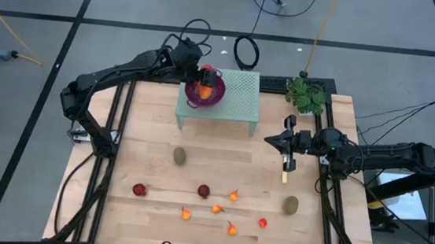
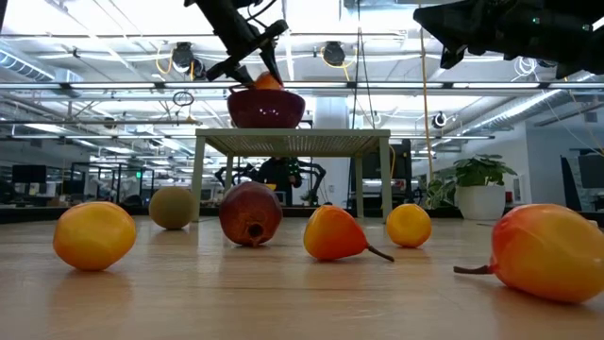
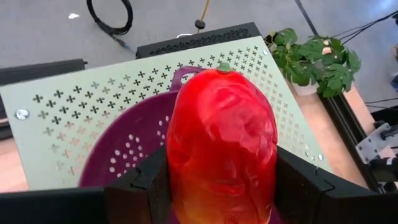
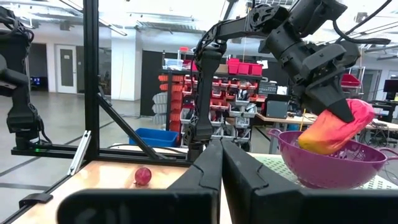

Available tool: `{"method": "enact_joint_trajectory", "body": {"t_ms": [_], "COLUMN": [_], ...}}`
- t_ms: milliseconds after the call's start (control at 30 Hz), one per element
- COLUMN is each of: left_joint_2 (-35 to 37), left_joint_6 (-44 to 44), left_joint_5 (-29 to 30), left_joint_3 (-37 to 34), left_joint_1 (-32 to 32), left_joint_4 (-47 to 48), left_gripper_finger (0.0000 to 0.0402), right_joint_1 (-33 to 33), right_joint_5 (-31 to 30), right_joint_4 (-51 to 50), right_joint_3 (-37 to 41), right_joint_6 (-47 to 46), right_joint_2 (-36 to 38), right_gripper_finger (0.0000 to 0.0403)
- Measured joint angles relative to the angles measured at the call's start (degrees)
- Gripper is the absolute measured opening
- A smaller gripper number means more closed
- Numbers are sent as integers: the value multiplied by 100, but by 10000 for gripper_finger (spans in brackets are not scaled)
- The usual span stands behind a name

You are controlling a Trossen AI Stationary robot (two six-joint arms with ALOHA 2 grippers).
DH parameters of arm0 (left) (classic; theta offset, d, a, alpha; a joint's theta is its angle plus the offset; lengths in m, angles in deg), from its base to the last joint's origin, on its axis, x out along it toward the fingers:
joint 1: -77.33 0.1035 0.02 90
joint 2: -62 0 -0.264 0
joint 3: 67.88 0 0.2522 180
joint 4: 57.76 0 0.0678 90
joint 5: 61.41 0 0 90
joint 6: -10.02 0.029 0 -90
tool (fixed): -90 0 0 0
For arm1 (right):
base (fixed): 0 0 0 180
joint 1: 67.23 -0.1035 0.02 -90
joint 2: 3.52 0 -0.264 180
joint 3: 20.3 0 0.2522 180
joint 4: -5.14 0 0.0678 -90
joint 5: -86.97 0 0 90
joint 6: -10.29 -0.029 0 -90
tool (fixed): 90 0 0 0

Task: Pick & Place Fruit
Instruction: Put the mango into the violet strainer bowl on the shelf

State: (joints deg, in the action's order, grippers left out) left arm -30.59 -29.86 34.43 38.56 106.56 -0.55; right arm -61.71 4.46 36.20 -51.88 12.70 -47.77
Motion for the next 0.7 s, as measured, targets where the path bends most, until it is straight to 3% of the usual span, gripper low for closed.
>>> {"method": "enact_joint_trajectory", "body": {"t_ms": [700], "left_joint_2": [-17], "left_joint_6": [-64], "left_joint_5": [72], "left_joint_3": [0], "left_joint_1": [2], "left_joint_4": [289], "left_gripper_finger": [207], "right_joint_1": [0], "right_joint_5": [1], "right_joint_4": [-2], "right_joint_3": [0], "right_joint_6": [0], "right_joint_2": [0], "right_gripper_finger": [1]}}
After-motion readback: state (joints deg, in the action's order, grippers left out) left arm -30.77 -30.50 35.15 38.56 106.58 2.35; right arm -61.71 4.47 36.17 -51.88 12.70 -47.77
